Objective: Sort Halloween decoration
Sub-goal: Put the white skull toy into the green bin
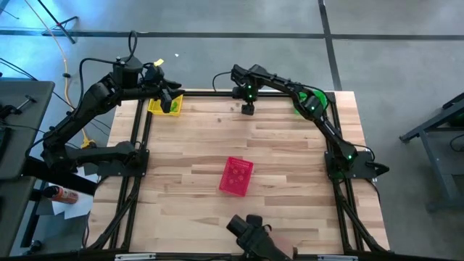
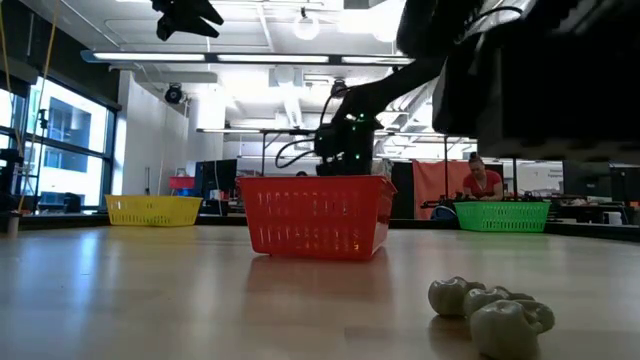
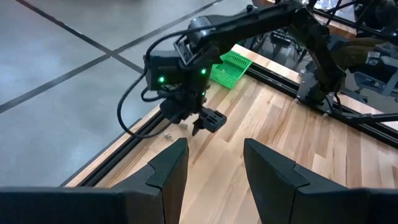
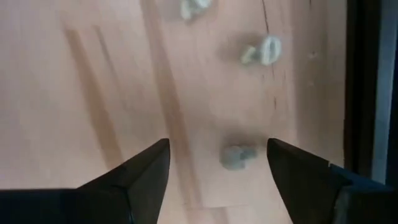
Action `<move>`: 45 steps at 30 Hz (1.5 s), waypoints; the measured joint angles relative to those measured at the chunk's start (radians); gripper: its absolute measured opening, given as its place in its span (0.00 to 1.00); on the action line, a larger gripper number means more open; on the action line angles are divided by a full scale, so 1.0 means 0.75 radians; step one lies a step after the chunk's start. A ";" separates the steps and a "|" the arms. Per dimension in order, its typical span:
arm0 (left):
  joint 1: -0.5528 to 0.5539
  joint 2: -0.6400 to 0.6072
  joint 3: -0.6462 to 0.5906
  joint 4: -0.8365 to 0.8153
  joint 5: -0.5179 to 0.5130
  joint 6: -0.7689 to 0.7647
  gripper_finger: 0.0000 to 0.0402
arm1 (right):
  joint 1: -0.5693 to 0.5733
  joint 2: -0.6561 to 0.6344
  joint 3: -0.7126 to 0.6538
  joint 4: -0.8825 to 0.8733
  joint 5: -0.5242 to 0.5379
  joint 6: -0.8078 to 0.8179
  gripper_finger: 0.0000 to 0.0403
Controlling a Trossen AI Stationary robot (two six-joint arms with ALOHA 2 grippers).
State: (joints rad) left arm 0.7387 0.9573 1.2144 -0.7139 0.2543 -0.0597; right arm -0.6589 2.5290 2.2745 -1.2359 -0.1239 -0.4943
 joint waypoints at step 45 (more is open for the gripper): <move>-0.001 0.037 0.000 -0.001 0.000 0.051 0.37 | 0.052 0.001 -0.126 0.070 0.203 -0.263 0.24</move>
State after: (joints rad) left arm 0.7383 0.9848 1.2142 -0.7143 0.2543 -0.0216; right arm -0.6201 2.5294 2.1799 -1.1832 0.0284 -0.6914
